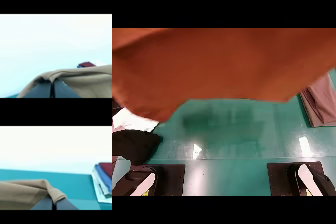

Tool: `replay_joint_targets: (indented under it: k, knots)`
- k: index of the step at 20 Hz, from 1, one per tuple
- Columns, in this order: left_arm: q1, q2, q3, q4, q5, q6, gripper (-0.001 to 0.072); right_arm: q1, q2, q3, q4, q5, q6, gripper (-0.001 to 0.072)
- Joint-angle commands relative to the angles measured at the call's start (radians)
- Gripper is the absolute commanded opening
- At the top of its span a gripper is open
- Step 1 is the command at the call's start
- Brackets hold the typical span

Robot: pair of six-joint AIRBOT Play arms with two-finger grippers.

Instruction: Fold the shirts.

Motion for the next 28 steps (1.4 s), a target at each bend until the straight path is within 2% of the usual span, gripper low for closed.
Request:
replay_joint_targets:
  k: [1,4,8,12,15,19,22,28]
  knots:
    - [0.001,0.001,0.022,0.078,0.027,-0.017,0.0023,-0.031,-0.063,0.147,-0.006,0.078,0.057,0.0015]
    - [0.001,-0.018,-0.159,0.082,0.021,-0.027,0.0024,-0.031,-0.068,0.002,-0.005,0.076,0.064,0.0015]
    - [-0.001,-0.180,-0.368,-0.002,-0.090,-0.025,0.0025,0.066,-0.172,-0.177,-0.035,0.098,0.064,0.0015]
    - [-0.002,-0.424,-0.490,-0.047,-0.154,-0.023,0.0026,0.302,-0.380,-0.343,-0.330,0.153,0.095,0.0015]
    - [-0.002,-0.618,-0.508,-0.047,-0.159,-0.016,0.0026,0.393,-0.564,-0.431,-0.382,0.130,0.095,0.0015]
    - [0.002,-0.805,-0.507,-0.047,-0.070,0.021,0.0026,0.432,-0.797,-0.345,-0.370,0.080,0.096,0.0015]
    - [0.012,-0.851,-0.508,-0.045,-0.027,0.037,0.0026,0.432,-0.906,-0.207,-0.310,0.081,0.097,0.0015]
    - [0.087,-0.851,-0.522,-0.034,-0.195,0.083,0.0026,0.440,-0.883,-0.174,-0.385,0.148,0.095,0.0015]
